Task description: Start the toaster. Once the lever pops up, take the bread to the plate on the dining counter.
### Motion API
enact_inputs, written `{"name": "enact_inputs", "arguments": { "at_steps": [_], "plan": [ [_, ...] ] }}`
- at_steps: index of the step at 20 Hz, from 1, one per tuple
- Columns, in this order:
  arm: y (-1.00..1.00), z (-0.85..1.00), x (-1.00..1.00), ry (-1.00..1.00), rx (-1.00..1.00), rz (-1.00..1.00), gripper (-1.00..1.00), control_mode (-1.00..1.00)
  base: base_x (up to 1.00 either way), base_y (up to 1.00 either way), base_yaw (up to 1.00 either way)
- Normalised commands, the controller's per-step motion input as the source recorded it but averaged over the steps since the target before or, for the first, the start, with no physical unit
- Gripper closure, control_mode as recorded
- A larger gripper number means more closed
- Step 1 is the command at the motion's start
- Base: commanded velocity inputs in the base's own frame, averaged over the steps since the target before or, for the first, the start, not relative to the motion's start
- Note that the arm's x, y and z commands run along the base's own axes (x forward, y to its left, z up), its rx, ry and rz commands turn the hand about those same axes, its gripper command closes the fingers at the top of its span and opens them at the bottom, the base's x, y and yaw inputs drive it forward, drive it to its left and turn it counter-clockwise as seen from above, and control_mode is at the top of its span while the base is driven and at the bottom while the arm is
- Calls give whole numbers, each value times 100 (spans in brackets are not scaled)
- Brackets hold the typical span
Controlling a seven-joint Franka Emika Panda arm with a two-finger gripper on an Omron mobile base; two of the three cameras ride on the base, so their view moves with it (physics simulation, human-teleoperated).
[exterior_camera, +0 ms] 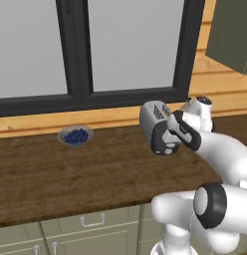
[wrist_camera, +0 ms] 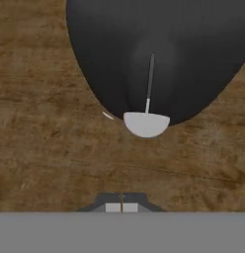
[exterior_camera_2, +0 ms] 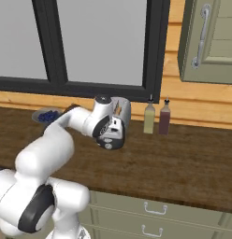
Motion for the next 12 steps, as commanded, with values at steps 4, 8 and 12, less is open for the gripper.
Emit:
{"name": "enact_inputs", "arguments": {
  "at_steps": [4, 8, 12],
  "plan": [
    [0, 100, -86, 0, 0, 0, 100, -100, 0, 0, 0],
    [0, 100, -50, 0, 0, 0, 100, -100, 0, 0, 0],
    [0, 99, -15, -10, -1, 0, 100, -100, 0, 0, 0]
  ]
}}
